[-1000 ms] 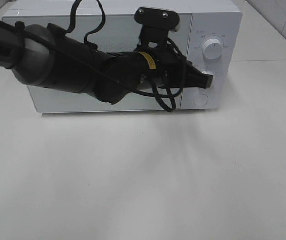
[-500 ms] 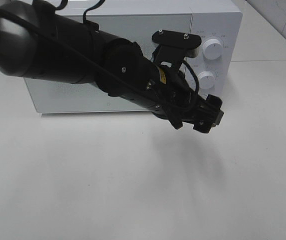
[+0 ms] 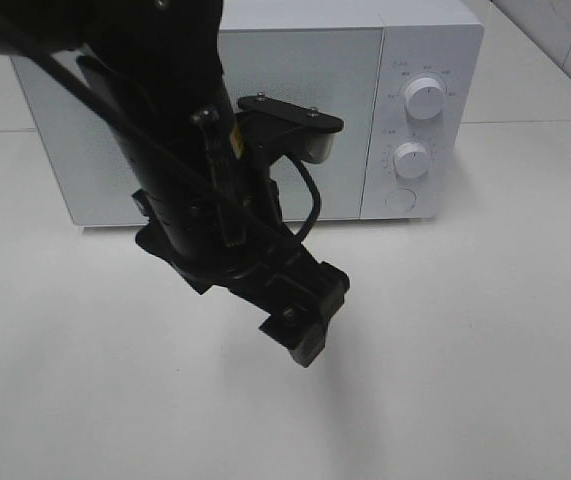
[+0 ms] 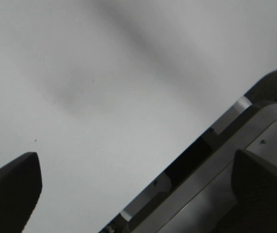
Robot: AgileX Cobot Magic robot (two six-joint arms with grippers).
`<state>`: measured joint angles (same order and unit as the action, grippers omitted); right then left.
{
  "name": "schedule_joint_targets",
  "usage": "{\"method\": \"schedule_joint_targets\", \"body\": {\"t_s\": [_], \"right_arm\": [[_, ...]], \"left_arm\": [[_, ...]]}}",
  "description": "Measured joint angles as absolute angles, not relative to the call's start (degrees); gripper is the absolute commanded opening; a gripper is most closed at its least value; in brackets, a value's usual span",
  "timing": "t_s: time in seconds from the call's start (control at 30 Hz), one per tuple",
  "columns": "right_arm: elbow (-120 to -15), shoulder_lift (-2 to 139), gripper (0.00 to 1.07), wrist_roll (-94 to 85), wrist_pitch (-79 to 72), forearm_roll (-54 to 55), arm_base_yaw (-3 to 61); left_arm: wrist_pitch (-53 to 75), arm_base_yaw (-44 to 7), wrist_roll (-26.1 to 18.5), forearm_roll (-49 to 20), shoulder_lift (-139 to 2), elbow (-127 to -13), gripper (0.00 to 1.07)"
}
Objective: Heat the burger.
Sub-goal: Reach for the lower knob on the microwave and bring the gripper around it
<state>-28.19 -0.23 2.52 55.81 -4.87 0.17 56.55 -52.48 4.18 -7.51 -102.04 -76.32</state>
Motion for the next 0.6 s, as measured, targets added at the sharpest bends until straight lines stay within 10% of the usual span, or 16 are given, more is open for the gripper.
{"method": "schedule_joint_targets", "body": {"t_s": [0.6], "right_arm": [[-28.19,-0.23,0.69,2.52,55.81,-4.87,0.17]], "left_arm": [[69.27,-31.57,-0.92,-6.02,-90.64,-76.6,0.99]]}}
